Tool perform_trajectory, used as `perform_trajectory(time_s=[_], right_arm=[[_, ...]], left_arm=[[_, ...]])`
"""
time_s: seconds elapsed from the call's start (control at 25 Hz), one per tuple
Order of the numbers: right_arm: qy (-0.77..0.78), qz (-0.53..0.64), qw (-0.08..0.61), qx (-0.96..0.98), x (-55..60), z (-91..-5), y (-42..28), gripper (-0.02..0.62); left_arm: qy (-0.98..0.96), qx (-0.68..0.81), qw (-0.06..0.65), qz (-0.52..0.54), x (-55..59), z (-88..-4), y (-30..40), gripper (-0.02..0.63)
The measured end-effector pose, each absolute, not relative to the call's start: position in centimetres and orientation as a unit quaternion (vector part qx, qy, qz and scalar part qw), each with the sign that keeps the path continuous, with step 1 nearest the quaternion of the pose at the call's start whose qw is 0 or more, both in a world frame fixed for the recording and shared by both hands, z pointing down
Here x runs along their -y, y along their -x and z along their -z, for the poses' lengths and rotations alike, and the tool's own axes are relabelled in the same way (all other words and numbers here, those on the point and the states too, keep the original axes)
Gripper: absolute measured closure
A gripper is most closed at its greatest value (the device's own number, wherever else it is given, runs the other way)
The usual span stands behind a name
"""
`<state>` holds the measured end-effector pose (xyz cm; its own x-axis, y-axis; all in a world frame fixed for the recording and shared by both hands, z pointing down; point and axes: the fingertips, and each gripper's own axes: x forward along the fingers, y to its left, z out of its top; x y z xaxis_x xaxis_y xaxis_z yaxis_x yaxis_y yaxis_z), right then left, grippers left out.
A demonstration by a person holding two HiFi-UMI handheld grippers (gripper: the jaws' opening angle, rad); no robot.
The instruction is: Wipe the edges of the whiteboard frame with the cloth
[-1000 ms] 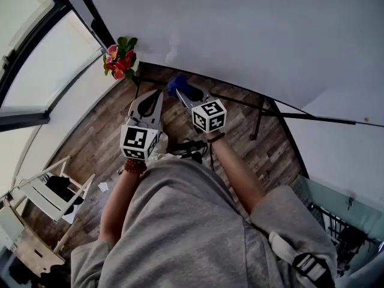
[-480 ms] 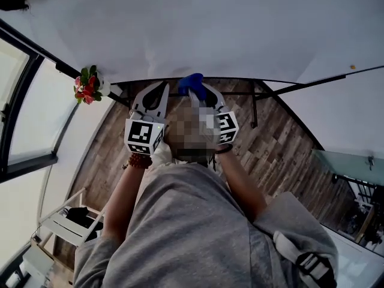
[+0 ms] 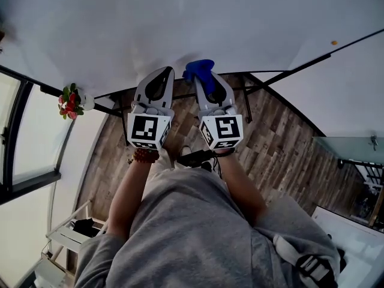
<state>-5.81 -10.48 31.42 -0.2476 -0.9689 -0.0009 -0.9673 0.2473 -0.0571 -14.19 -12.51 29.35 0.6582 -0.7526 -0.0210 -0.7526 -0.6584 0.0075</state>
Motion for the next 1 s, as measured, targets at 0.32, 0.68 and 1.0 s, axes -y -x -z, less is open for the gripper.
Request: perform_trajectory(time_s=[0.32,0.68,1.0], right_arm=[[0.656,-0.026,0.019,-0.754,8.2,-28.7,0.7,0.482],[0.670,-0.028,0.025,-0.741,7.0,-29.4,-2.4,0.482],[0.676,-0.027,0.020,-0.736,6.4,-30.7,-4.2,0.482]], left_arm=[[0.907,-0.419,0.043,-0.032,10.4,-26.0,8.8,0.597],[0.896,-0.441,0.057,-0.026,9.7,-27.4,6.1,0.597],[0.880,-0.470,0.069,-0.022,9.4,-28.6,4.9,0.597]])
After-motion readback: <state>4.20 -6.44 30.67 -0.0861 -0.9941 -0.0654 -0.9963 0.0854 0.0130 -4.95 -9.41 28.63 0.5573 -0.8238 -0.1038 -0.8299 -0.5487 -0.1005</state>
